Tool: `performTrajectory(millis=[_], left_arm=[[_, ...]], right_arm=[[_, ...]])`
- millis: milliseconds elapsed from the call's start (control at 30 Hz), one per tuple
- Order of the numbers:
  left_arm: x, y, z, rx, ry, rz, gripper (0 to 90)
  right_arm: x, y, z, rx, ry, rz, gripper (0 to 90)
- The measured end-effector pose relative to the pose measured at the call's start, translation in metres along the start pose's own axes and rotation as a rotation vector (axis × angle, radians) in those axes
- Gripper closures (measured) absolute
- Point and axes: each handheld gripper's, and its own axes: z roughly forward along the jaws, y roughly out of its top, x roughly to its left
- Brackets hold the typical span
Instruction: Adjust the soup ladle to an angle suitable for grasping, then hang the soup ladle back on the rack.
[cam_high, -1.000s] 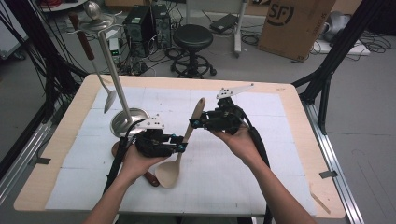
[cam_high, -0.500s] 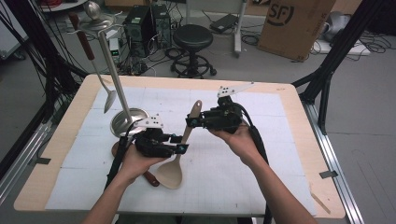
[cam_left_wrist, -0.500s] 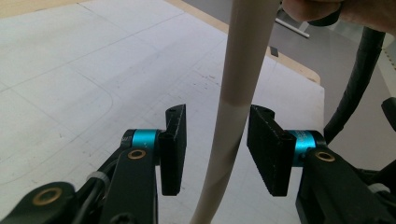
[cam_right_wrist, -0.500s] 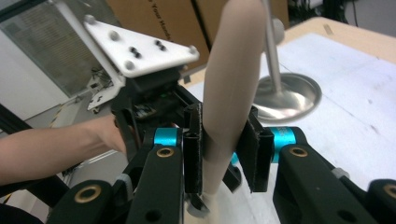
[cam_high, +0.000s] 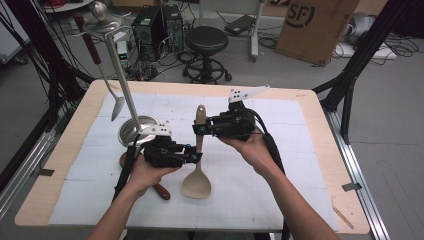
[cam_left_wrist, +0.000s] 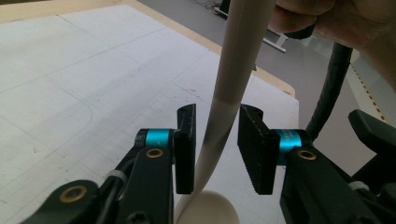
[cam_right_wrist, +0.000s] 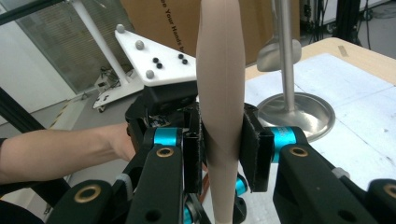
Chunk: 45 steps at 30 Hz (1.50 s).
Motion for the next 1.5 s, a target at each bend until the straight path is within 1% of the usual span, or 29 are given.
performTrajectory(millis=[67,133,167,267,300,367,467,500,567,600,633,667,767,800,867,933,1000,1033,1067,1133,1200,1300,1433,1500], left_arm=[[0.0,0.0,0.001,0.002,0.002,0.002,67.2],[-0.001,0.0,0.001,0.0,0.002,0.012,71.4],[-0.001,0.001,0.0,-0.004,0.01,0.023,74.7],[-0.004,0.002,-0.002,-0.001,0.033,0.049,76.1],[-0.005,0.002,-0.002,-0.002,0.043,0.056,76.6],[-0.005,0.003,-0.004,-0.011,0.046,0.057,77.7],[-0.004,0.004,-0.008,-0.02,0.058,0.055,77.9],[-0.004,0.004,-0.009,-0.023,0.069,0.056,77.9],[-0.003,0.004,-0.012,-0.027,0.078,0.051,78.0],[-0.002,0.005,-0.014,-0.032,0.08,0.048,78.0],[-0.002,0.005,-0.015,-0.035,0.08,0.047,78.0],[-0.001,0.005,-0.016,-0.041,0.09,0.043,78.0],[0.001,0.005,-0.021,-0.045,0.102,0.04,78.1],[0.002,0.006,-0.023,-0.045,0.107,0.04,78.1],[0.004,0.006,-0.027,-0.049,0.117,0.034,78.1],[0.007,0.006,-0.03,-0.05,0.124,0.035,78.1],[0.009,0.007,-0.034,-0.057,0.131,0.031,78.0],[0.01,0.007,-0.037,-0.058,0.138,0.033,78.0],[0.011,0.007,-0.039,-0.064,0.143,0.031,78.0],[0.012,0.008,-0.044,-0.068,0.152,0.03,78.0],[0.013,0.01,-0.049,-0.077,0.164,0.029,78.1],[0.015,0.013,-0.057,-0.088,0.178,0.029,78.0],[0.018,0.018,-0.068,-0.1,0.202,0.031,78.1],[0.02,0.019,-0.074,-0.108,0.207,0.027,78.0]], right_arm=[[0.0,0.001,0.001,-0.004,0.011,0.003,73.3],[0.001,0.002,0.003,-0.006,0.017,0.0,73.3],[0.001,0.002,0.004,-0.006,0.019,-0.003,73.3],[0.001,0.002,0.005,-0.005,0.014,-0.011,72.7],[0.001,0.002,0.004,-0.008,0.008,-0.013,70.6],[0.0,0.002,0.003,-0.012,-0.003,-0.014,64.3],[0.0,0.0,0.0,-0.012,-0.012,-0.012,59.3],[0.0,-0.001,-0.001,-0.015,-0.02,-0.018,56.8],[-0.001,-0.003,-0.004,-0.018,-0.03,-0.024,53.4],[-0.002,-0.004,-0.006,-0.024,-0.041,-0.028,51.4],[-0.002,-0.006,-0.009,-0.027,-0.053,-0.024,49.1],[-0.003,-0.007,-0.01,-0.027,-0.061,-0.024,47.6],[-0.006,-0.013,-0.017,-0.026,-0.092,-0.03,42.6],[-0.007,-0.015,-0.019,-0.027,-0.103,-0.026,41.0],[-0.01,-0.021,-0.024,-0.023,-0.125,-0.018,38.9],[-0.012,-0.026,-0.028,-0.027,-0.15,-0.021,37.1],[-0.015,-0.032,-0.033,-0.018,-0.173,-0.013,32.7],[-0.016,-0.035,-0.034,-0.009,-0.194,-0.011,30.5],[-0.017,-0.038,-0.035,0.001,-0.206,-0.008,30.6],[-0.019,-0.044,-0.038,0.008,-0.216,-0.012,30.1],[-0.021,-0.051,-0.04,0.014,-0.228,-0.005,27.6],[-0.022,-0.061,-0.045,0.037,-0.255,-0.003,25.1],[-0.024,-0.073,-0.053,0.039,-0.279,0.012,22.9],[-0.025,-0.079,-0.057,0.045,-0.296,0.027,20.2]])
